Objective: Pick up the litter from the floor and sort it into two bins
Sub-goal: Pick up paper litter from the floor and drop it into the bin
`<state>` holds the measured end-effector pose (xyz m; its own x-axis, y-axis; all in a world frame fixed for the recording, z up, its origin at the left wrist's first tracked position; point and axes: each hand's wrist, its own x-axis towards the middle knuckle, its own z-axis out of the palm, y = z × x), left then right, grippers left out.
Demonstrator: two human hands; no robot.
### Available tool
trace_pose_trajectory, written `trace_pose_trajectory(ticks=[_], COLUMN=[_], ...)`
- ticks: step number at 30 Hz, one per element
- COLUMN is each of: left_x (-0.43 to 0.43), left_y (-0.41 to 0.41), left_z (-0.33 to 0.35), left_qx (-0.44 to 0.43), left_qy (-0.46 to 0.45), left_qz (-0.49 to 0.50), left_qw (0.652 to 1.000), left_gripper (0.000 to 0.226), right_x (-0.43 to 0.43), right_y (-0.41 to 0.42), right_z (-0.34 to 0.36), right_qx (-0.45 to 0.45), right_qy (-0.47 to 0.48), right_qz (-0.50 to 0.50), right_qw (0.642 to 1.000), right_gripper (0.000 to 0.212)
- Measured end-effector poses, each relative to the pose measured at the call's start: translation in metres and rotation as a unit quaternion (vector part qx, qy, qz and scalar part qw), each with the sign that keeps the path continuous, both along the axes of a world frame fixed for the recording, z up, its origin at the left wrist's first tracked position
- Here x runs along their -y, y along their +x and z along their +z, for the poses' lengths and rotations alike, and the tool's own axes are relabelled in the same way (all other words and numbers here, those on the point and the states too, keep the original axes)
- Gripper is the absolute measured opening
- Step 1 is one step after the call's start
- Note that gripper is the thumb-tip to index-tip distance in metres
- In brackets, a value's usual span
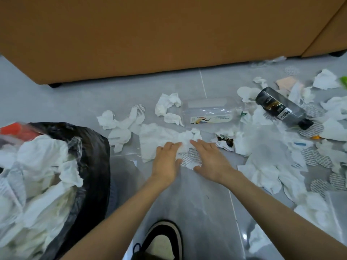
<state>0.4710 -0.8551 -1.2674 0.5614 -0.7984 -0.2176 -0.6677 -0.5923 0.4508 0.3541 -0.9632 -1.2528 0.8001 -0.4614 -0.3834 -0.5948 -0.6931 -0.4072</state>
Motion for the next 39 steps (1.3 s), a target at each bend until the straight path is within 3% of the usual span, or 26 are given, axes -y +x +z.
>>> trace_pose_trajectory(ticks=[5, 14, 17, 22, 28, 39], left_x=[-0.017, -0.020, -0.024, -0.038, -0.073, -0.166], left_y=[-0.007, -0.024, -0.022, -0.018, -0.011, 0.036], left_z=[-0.008, 0.026, 0.053, 0.112, 0.177, 0.214], left_qx=[-0.049, -0.092, -0.076, -0.055, 0.006, 0.153], left_qy=[-0.055, -0.218, -0.263, -0.341, -0.423, -0.426], left_qz=[0.012, 0.100, 0.103, 0.103, 0.121, 0.201], left_qw=[0.997, 0.966, 0.956, 0.933, 0.898, 0.869], left_gripper=[0.043, 0.037, 0.037, 0.037, 0.039, 0.040], right_x=[-0.016, -0.022, -0.022, -0.033, -0.071, -0.156], right_y=[-0.005, -0.025, -0.029, -0.011, 0.026, 0.106], right_z=[-0.008, 0.000, 0.017, 0.071, 0.138, 0.187], right_qx=[0.021, 0.113, 0.218, 0.384, 0.469, 0.438], right_qy=[-0.054, -0.040, 0.019, 0.224, 0.341, 0.354], right_qz=[-0.027, -0.155, -0.261, -0.365, -0.273, -0.034], right_qw=[0.998, 0.981, 0.940, 0.818, 0.767, 0.826], right_gripper=[0.058, 0.027, 0.016, 0.018, 0.019, 0.023])
